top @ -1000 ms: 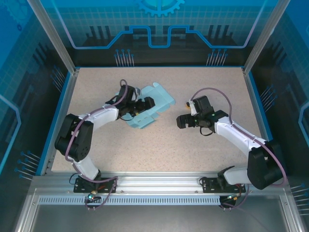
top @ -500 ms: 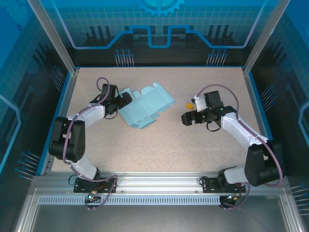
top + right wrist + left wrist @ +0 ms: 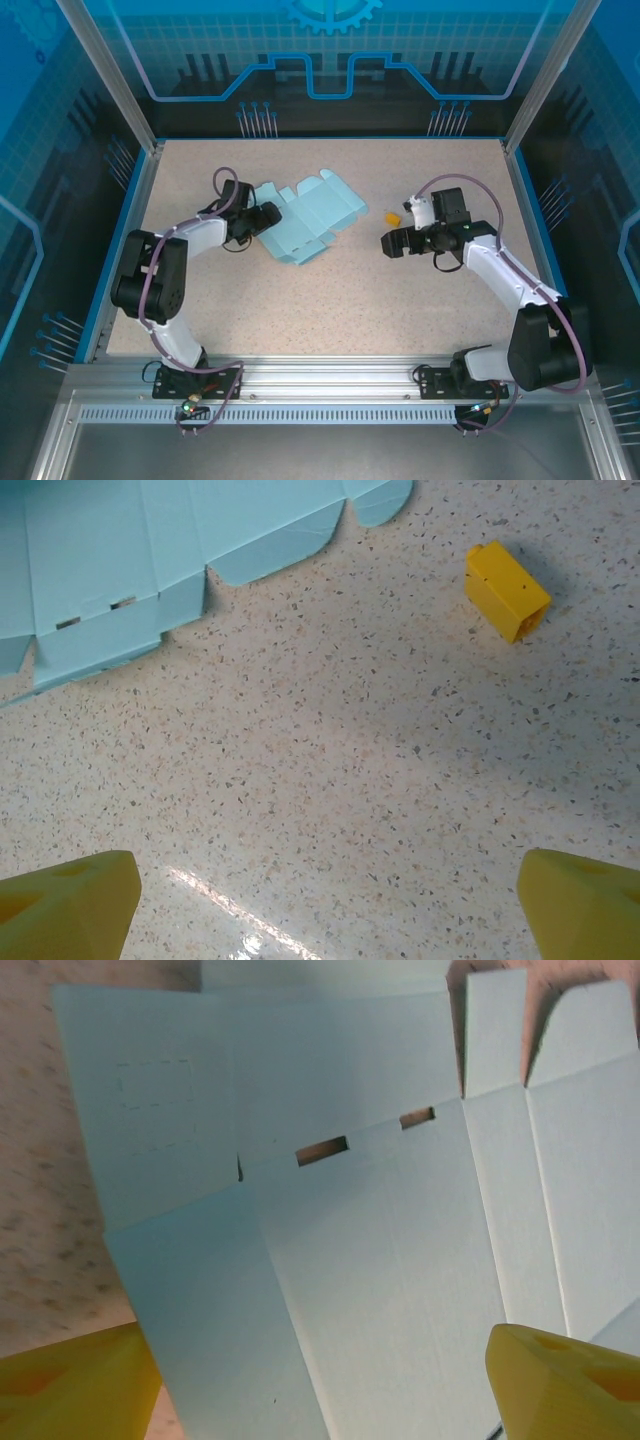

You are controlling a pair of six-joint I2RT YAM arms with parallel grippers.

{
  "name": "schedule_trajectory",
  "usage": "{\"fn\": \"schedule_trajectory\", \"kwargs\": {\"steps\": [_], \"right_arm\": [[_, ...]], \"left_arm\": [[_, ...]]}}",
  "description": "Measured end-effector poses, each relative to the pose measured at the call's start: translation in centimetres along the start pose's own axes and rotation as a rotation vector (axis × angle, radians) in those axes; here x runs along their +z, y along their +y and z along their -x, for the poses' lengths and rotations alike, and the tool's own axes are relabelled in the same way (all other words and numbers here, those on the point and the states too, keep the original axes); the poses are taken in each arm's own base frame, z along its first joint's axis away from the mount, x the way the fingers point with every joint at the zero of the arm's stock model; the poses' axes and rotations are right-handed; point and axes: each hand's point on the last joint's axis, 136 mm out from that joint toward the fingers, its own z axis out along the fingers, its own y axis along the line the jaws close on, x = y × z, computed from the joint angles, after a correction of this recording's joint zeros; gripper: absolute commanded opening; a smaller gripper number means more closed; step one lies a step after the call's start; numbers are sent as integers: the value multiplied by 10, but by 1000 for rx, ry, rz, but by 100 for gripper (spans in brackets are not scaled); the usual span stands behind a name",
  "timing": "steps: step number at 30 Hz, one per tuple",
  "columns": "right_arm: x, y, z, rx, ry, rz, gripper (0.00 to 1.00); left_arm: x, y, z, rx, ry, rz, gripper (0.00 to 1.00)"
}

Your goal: Fold the paper box

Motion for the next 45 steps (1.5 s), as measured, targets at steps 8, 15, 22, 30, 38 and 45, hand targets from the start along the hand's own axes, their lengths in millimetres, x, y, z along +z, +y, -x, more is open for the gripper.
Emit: {"fn": "schedule_trajectory", "kwargs": {"steps": [8,15,22,30,38,45], "right_arm": [[-1,-4,0,11,-5,-8,97],[-2,-6,1,23,-8,-6,95],[5,-7,-4,47,17,-9,92],[48,25,-18,102,125,19,85],[89,42,10,239,132,10,79],[122,36,26,350,121,-6,56]], "left_arm": [[6,-22,-39,61,80,-57,83],[9,-39,-78,106,169,-132,79],[6,-64,-103,108,231,-266,77],[-1,-99,-137,189,287,-400,79],[-14,-87,-140,195,270,-377,83],[-45,-93,-117,244,153,-368,84]]}}
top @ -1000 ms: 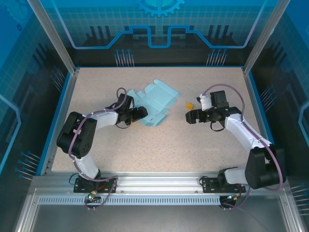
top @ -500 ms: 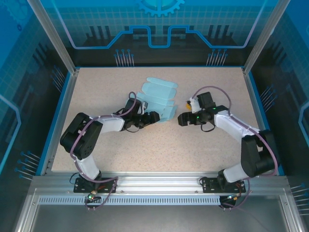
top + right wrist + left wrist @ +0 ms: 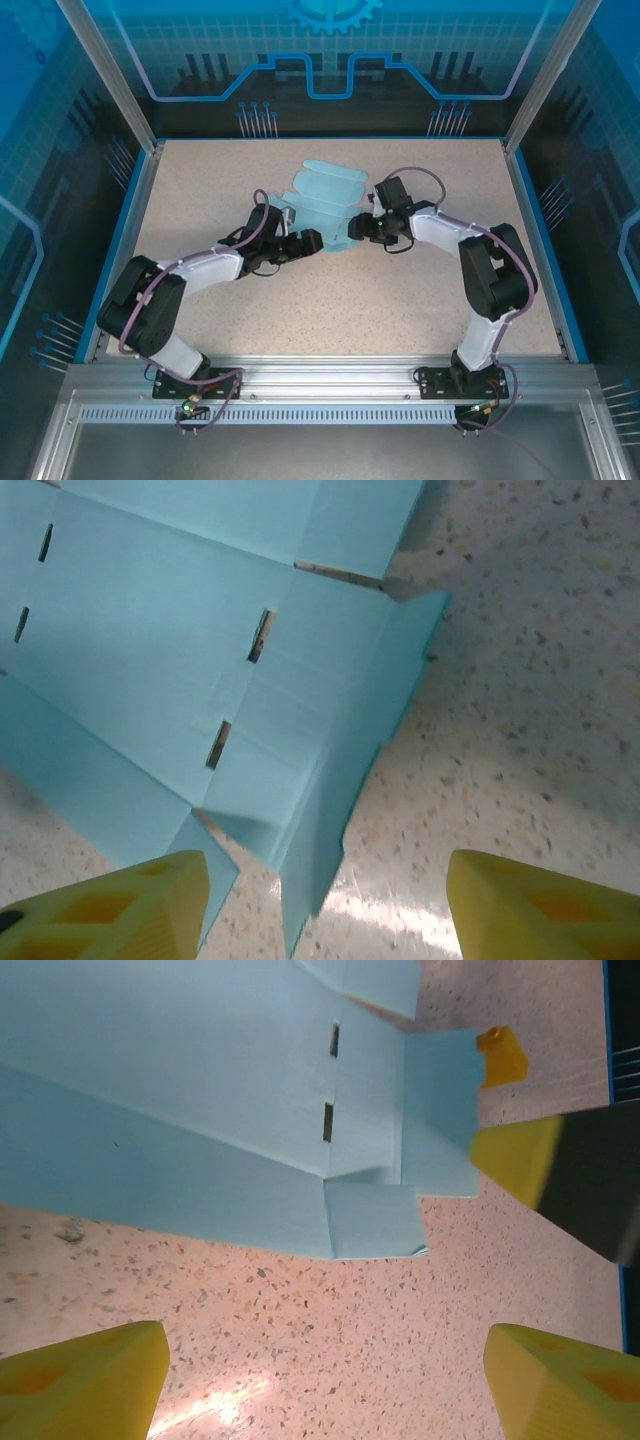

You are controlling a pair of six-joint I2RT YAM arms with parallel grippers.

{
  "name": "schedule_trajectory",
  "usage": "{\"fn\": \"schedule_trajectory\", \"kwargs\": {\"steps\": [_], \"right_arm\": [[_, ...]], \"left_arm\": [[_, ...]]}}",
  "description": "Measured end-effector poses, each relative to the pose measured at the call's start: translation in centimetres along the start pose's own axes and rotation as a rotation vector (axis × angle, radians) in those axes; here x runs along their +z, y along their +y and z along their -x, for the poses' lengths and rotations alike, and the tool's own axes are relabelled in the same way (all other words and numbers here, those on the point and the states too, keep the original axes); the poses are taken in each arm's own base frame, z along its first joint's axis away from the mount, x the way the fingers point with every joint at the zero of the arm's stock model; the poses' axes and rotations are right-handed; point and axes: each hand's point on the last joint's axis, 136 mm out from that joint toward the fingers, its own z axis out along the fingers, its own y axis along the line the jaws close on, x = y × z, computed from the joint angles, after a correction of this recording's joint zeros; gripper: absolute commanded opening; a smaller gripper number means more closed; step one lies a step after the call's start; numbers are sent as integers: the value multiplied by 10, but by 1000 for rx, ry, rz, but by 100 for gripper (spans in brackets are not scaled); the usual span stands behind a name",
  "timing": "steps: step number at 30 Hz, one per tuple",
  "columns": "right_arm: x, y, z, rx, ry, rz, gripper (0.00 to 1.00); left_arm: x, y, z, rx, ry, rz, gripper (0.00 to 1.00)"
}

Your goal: Fold the paper box

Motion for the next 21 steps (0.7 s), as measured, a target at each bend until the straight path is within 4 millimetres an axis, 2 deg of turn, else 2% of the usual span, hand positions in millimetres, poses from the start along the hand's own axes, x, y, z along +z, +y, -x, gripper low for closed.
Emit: {"fn": "schedule_trajectory", "kwargs": {"steps": [5,7,10,13,15,17,21], "right_arm": [[19,-1,5,41,4,-8,40],[23,-2,4,43,5,-13,30],[24,-2,5,29,3,-20,17],[20,2,13,-24,-19,-17,10],[12,5,16,-77,-33,-12,7],[-5,13,21,-150,-60,1,4],[-63,43,41,-324,-180,69,1]], "left_arm": [[-22,-5,11,39,-64,31,85],[-32,-8,14,48,-86,41,85],[-52,-16,22,67,-141,39,85],[-74,-26,32,97,-202,38,85],[-90,-36,42,125,-244,43,85],[-108,-49,55,159,-294,42,86],[-154,-94,84,273,-397,-8,85]]}}
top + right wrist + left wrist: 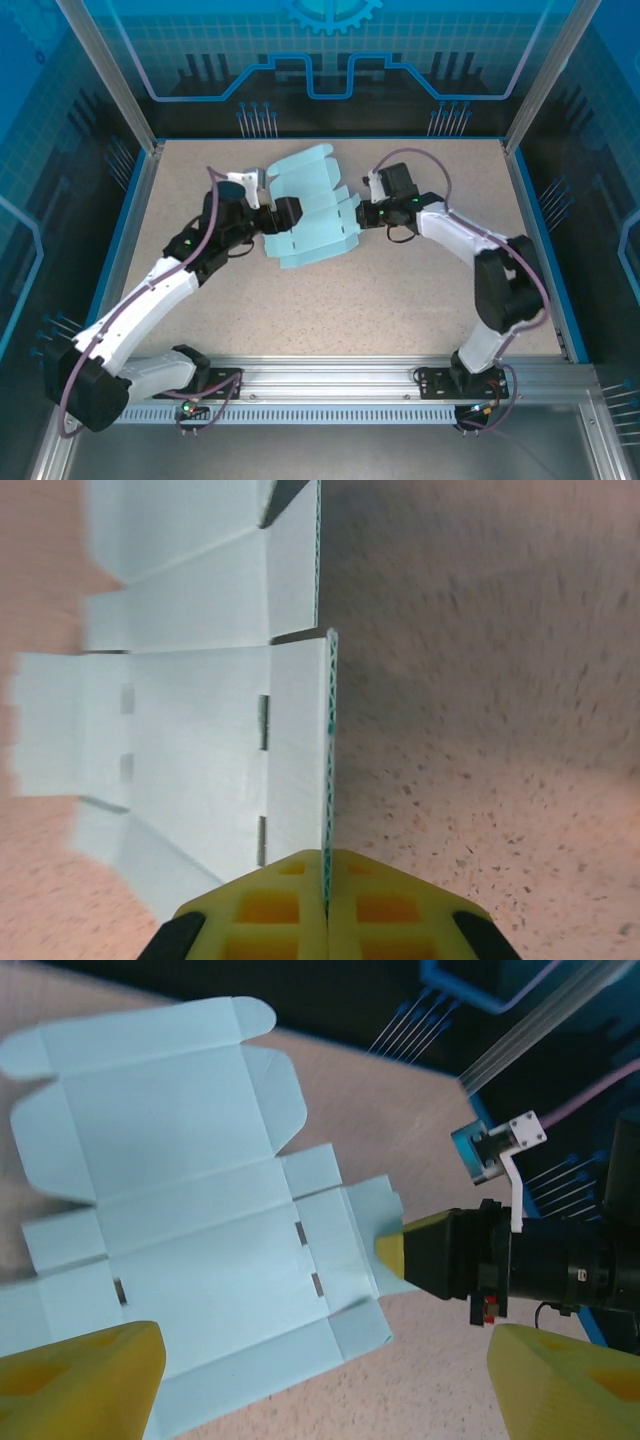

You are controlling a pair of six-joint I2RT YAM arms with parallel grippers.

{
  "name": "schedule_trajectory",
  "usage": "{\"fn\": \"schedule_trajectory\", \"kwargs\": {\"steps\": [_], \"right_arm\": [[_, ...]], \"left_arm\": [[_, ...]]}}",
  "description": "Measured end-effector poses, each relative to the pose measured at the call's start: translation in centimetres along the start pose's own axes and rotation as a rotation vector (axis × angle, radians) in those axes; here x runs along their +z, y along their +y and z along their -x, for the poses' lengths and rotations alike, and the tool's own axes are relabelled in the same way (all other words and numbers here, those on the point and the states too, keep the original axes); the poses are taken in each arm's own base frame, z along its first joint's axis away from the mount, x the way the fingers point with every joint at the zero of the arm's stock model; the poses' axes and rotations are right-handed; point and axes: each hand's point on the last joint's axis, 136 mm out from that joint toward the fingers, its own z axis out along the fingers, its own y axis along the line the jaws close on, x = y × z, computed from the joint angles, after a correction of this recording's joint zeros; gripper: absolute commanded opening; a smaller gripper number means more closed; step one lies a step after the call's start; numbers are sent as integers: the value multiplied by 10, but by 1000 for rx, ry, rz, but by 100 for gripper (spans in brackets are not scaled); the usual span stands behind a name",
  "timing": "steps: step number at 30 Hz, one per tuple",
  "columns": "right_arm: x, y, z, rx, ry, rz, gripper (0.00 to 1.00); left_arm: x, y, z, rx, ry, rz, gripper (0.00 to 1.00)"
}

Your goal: Fold the paper box

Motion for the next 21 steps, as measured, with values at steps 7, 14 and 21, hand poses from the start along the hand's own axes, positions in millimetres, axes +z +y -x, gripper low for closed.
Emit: {"fn": "schedule_trajectory", "kwargs": {"steps": [7,14,21], "right_arm": [[-72,43,37,-320,-144,149,0],[-99,76,38,-532,-131,292,0],[-120,98,30,-671,-109,393,1]], "left_arm": [[-56,-66,68,333,-84,-133,82],[-88,-114,69,696,-67,-293,84],[-77,-121,41,1059,70,-330,87]]}}
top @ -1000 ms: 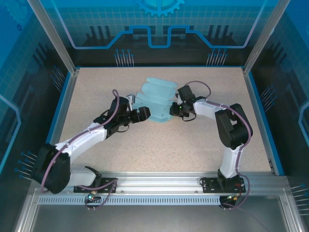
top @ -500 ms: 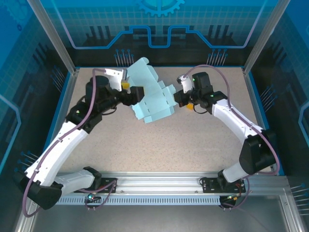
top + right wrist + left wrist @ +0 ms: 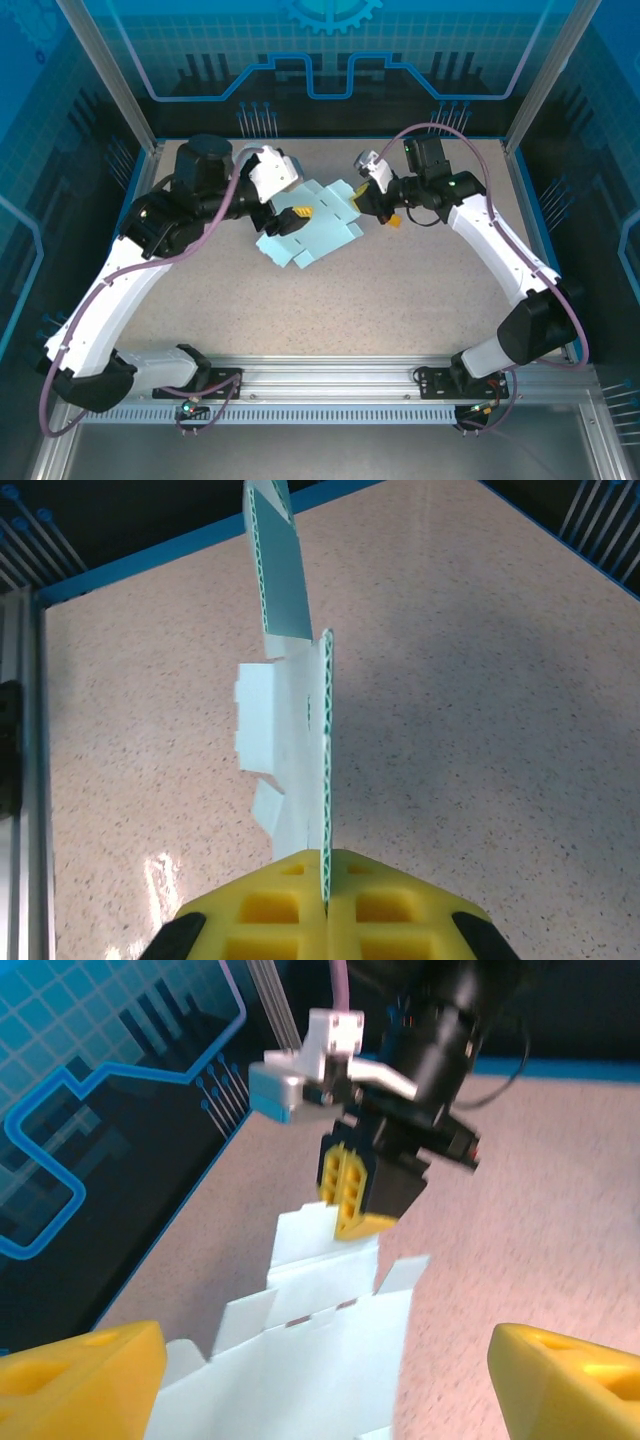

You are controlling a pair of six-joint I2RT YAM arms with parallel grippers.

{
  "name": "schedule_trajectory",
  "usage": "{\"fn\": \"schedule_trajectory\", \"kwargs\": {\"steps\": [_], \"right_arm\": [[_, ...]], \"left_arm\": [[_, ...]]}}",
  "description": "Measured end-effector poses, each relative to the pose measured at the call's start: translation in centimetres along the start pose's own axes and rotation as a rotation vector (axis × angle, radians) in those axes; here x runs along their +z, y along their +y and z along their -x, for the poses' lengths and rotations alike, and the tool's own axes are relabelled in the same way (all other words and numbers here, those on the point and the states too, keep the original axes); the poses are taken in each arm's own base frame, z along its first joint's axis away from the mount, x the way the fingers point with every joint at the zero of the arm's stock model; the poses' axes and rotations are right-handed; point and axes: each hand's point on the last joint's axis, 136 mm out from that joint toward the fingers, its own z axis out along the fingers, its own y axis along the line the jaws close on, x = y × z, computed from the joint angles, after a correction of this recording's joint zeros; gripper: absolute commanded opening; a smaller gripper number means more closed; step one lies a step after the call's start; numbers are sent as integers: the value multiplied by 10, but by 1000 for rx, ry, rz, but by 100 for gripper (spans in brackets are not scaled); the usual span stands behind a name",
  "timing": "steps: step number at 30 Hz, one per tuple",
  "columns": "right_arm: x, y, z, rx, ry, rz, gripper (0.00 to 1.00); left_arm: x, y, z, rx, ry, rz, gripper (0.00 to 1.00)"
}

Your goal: Fold the paper box

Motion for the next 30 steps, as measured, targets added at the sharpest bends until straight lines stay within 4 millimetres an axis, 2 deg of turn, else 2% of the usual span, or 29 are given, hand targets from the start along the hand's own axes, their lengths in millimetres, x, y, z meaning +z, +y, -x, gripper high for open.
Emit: {"fn": "schedule_trajectory", "kwargs": {"steps": [9,16,21,30], "right_arm": [[4,27,-9,-88,63,75,1],[9,33,-18,-115,115,74,1],[10,35,-20,-124,133,70,0],[9,30,-20,-136,143,45,0]], "left_arm": [[12,7,-46,266,239,-12,89],[26,20,-84,379,433,-14,85],[37,24,-105,423,526,-39,75],[49,29,-124,460,602,-64,53]]}}
